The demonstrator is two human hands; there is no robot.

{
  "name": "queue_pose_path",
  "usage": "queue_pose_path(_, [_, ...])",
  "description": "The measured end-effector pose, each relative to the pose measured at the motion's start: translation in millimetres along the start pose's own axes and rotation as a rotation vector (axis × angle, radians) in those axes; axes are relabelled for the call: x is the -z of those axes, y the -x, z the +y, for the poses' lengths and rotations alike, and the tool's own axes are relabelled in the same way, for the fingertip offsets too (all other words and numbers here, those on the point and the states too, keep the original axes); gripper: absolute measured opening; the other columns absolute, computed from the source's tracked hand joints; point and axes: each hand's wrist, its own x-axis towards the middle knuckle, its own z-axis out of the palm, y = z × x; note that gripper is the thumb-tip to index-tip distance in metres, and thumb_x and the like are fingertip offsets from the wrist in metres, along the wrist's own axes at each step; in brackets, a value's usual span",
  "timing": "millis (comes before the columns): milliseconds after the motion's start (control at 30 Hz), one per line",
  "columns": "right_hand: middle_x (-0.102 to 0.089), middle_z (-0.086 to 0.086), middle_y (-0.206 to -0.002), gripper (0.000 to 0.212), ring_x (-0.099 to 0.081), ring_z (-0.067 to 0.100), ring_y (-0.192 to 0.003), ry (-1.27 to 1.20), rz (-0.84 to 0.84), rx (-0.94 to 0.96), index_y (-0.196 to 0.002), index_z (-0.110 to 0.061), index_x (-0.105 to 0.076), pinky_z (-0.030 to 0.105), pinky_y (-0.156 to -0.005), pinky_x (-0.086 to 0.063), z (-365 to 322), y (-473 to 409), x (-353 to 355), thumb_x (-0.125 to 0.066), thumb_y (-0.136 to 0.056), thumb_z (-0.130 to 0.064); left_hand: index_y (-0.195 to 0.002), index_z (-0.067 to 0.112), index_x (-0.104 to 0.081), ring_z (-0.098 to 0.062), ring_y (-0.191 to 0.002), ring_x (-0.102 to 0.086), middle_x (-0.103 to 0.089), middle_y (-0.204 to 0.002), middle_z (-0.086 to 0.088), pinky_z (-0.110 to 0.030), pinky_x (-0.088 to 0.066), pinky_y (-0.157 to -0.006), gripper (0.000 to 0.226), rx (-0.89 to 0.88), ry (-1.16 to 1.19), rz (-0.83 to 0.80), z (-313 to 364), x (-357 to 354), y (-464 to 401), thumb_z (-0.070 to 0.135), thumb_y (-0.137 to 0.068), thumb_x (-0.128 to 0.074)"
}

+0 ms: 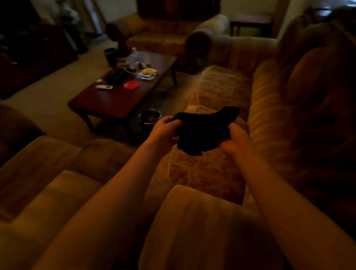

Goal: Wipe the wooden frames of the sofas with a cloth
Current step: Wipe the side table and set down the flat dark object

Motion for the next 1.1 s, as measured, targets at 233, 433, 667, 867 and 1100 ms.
queue_pose_path(233, [-0.059,0.004,-0.087,0.008,-0.057,0.017,-0.080,0.260,-0.157,-0.178,-0.088,-0.017,-0.056,0.030,-0.067,-0.047,61.0,9.8,-86.9,-0.052,-0.093,-0.013,-0.103,0.016,-0.046,-0.015,-0.070,-0.054,-0.052,-0.089,-0.005,-0.026,-0.045,-0.052,0.017,-0.016,0.081,0.475,-1.5,90.7,53.9,0.013,-0.090,-0.058])
queue_pose_path(433, [-0.057,0.004,-0.079,0.012,-0.055,0.016,-0.070,0.646,-0.345,-0.178,-0.088,-0.010,-0.056,0.027,-0.061,-0.044,139.0,30.6,-153.6,-0.048,-0.095,-0.015,-0.103,0.009,-0.051,-0.010,-0.061,-0.051,-0.052,-0.077,-0.002,-0.019,-0.042,-0.042,0.012,-0.085,0.186,0.731,-18.0,177.7,116.4,0.011,-0.092,-0.054])
queue_pose_path(667, [-0.039,0.006,-0.066,0.036,-0.044,0.019,-0.063,0.974,-0.628,-0.151,-0.062,-0.018,-0.039,0.033,-0.066,-0.038,224.9,56.0,-232.1,-0.053,-0.094,-0.025,-0.066,0.011,-0.045,-0.007,-0.030,-0.037,-0.039,-0.046,0.001,-0.017,-0.026,-0.038,0.028,0.019,0.189,0.905,-19.0,280.0,175.7,0.006,-0.094,-0.046])
queue_pose_path(867, [-0.045,0.014,-0.078,0.024,-0.050,0.027,-0.076,1.153,-0.807,-0.017,-0.078,-0.006,-0.056,0.043,-0.063,-0.044,279.2,100.1,-295.5,-0.055,-0.091,-0.026,-0.068,0.011,-0.038,-0.015,-0.039,-0.035,-0.032,-0.054,-0.003,-0.024,-0.026,-0.043,0.025,0.128,0.186,0.997,-12.4,355.3,218.3,0.003,-0.092,-0.040])
queue_pose_path(1100, [-0.051,0.013,-0.080,0.015,-0.051,0.022,-0.079,1.193,-0.951,0.072,-0.077,-0.009,-0.055,0.036,-0.061,-0.039,333.8,153.5,-360.6,-0.050,-0.090,-0.014,-0.070,0.008,-0.043,-0.017,-0.042,-0.042,-0.037,-0.061,-0.008,-0.017,-0.030,-0.034,0.027,0.181,0.012,0.971,-23.3,419.7,266.0,-0.008,-0.090,-0.033])
